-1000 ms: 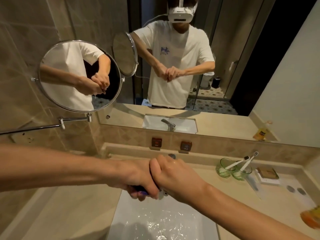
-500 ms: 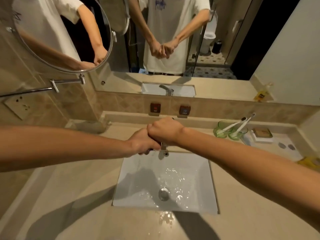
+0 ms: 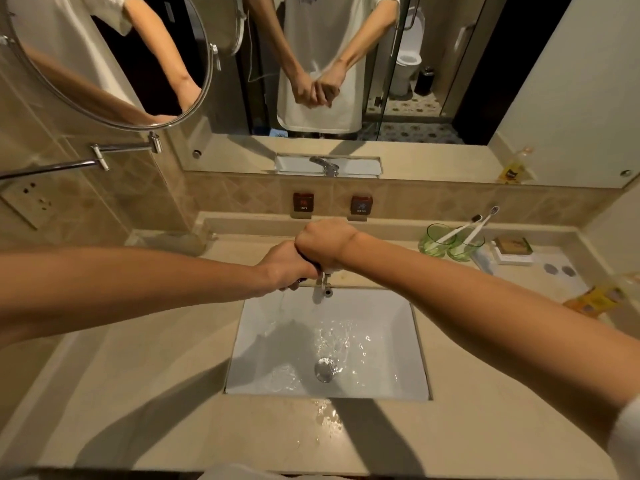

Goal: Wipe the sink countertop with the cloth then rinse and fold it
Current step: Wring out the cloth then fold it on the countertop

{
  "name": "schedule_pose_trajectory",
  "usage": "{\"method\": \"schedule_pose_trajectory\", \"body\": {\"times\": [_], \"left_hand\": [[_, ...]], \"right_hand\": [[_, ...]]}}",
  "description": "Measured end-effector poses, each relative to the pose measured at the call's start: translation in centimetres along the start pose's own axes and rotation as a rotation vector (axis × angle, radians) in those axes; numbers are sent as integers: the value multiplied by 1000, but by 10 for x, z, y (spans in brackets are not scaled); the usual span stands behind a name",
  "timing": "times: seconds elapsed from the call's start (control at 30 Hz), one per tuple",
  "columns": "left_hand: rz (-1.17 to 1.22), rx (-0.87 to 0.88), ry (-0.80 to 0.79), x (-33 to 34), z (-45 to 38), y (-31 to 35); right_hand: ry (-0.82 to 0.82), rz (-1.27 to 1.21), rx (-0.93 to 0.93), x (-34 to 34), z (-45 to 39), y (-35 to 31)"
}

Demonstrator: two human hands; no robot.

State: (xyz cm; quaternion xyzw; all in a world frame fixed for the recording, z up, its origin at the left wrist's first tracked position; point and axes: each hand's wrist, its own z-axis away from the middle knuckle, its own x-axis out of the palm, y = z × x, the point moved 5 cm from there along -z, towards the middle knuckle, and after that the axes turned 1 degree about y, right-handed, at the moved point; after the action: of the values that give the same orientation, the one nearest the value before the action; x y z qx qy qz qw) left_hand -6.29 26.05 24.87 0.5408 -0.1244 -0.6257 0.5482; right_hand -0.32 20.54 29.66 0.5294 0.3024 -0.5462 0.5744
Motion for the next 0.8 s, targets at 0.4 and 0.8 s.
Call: {"method": "schedule_pose_trajectory", "body": {"times": [0.4, 0.8], "left_hand": [[496, 138, -234, -22, 35, 60], [1167, 150, -180, -19, 59, 60]], "right_hand": [[489, -538, -36, -28, 68, 59], [679, -1584, 325, -16, 100, 40]]}}
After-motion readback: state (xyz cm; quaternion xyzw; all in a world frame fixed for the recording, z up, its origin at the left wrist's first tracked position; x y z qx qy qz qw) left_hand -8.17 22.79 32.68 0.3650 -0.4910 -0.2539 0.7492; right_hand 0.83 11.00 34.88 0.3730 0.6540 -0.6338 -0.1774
